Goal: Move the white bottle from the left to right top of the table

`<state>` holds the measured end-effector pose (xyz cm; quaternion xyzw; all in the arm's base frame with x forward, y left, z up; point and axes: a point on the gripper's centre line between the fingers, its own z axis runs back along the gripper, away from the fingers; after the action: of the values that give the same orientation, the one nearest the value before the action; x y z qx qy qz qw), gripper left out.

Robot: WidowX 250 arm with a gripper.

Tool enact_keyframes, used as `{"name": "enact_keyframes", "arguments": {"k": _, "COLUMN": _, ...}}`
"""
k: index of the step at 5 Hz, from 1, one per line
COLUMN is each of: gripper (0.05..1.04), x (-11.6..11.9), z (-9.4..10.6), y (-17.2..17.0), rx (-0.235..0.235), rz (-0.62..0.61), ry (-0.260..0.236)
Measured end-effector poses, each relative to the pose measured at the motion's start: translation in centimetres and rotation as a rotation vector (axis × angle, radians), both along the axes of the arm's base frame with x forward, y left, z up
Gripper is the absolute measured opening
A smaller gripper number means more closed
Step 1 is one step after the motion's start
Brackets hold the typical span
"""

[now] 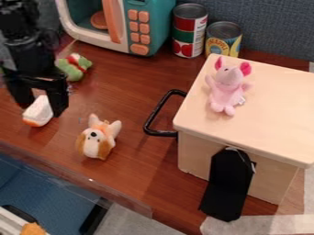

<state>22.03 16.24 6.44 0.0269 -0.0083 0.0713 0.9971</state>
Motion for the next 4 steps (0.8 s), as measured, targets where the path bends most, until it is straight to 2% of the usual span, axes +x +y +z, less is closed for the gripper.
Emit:
{"name": "enact_keyframes", "arguments": {"k": 1, "gripper": 1.001, "x": -0.1, "z": -0.7, "y": 2.0, "rx": 0.086, "rz": -0.004, "ry": 0.016}}
{"name": "enact_keyframes", "arguments": {"k": 2, "gripper": 1.001, "x": 0.7, "z": -2.8, "y": 2.5, "rx": 0.2, "rz": 0.0, "ry": 0.092}}
{"name": "enact_keyframes", "arguments": {"k": 3, "gripper": 1.0, "x": 1.3, "z": -4.1, "y": 2.9, "rx": 0.238, "rz": 0.015, "ry": 0.132}}
{"name": "enact_keyframes", "arguments": {"k": 4, "gripper": 0.955, "x": 1.0, "z": -5.3, "y": 3.2, "rx": 0.244, "rz": 0.032, "ry": 0.183}}
